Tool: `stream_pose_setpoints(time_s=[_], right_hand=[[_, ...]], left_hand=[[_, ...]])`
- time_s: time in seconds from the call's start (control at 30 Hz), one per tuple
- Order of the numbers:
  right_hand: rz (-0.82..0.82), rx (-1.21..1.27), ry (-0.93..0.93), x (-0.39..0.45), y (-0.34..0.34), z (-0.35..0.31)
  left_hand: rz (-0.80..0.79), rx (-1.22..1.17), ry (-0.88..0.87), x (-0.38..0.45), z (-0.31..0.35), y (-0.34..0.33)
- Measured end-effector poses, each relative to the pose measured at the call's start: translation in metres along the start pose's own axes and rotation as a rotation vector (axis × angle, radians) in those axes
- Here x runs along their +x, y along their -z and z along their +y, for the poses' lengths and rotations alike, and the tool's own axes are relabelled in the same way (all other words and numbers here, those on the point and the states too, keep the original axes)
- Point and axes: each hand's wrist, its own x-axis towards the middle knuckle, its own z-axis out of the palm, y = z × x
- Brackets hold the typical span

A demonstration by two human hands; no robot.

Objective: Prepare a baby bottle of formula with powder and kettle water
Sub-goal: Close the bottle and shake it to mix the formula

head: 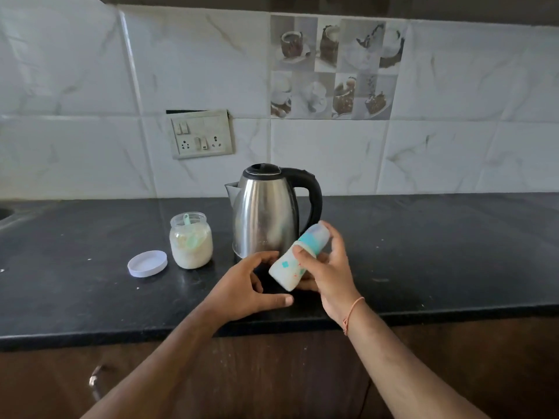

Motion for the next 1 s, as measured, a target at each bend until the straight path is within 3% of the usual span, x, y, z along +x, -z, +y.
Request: stream_pose_setpoints(time_s=[0.03, 0.13, 0.17, 0.27, 0.3, 0.33, 0.43, 0.47, 0.57, 0.6, 0.7, 0.73, 0.83, 0.87, 0.97, 1.0], right_hand=[[0.035, 0.002, 0.020, 0.001, -0.001, 0.000], [0.393, 0.422, 0.099, 0.012, 0.008, -0.002], [0.407, 0.447, 0.096, 0.013, 0.008, -0.004], [0.029, 0.042, 0.003, 0.001, 0.001, -0.001], [-0.008, -0.020, 0.008, -0.001, -0.002, -0.001], [0.055, 0.001, 0.038, 0.002, -0.002, 0.000], [0.413, 0.453, 0.108, 0.012, 0.010, -0.004], [0.399, 0.463, 0.088, 0.012, 0.010, -0.005], [0.089, 0.081, -0.004, 0.003, 0.005, -0.002], [0.093, 0.054, 0.006, 0.003, 0.002, -0.002], [0.390, 0.385, 0.107, 0.011, 0.010, -0.005], [0.394, 0.413, 0.099, 0.012, 0.010, -0.007], [0.074, 0.042, 0.019, 0.000, 0.002, -0.003], [0.072, 0.017, 0.018, -0.001, -0.001, -0.003], [0.401, 0.382, 0.132, 0.011, 0.011, -0.003], [0.431, 0.431, 0.124, 0.013, 0.012, -0.004]], left_hand=[[0.001, -0.005, -0.002, 0.000, -0.001, 0.001], [-0.022, -0.027, -0.003, -0.001, 0.002, 0.000], [-0.019, -0.035, -0.003, -0.001, 0.003, -0.001], [-0.003, -0.021, 0.006, -0.001, 0.003, 0.000], [0.003, -0.019, 0.008, -0.001, 0.002, 0.001], [0.002, -0.025, 0.011, -0.001, 0.002, 0.002], [-0.016, -0.042, 0.001, -0.002, 0.004, 0.001], [-0.010, -0.046, -0.004, -0.002, 0.004, 0.001], [-0.005, -0.026, -0.007, -0.002, 0.004, 0.001], [-0.003, -0.024, -0.010, -0.002, 0.003, 0.002], [-0.015, -0.032, -0.004, -0.001, 0.004, 0.001], [-0.010, -0.030, -0.009, -0.001, 0.003, 0.000], [0.002, -0.002, -0.016, -0.001, 0.004, 0.000], [0.009, -0.005, -0.018, -0.001, 0.003, 0.001], [-0.009, -0.032, -0.003, -0.001, 0.004, 0.001], [-0.008, -0.035, -0.007, -0.002, 0.004, 0.000]])
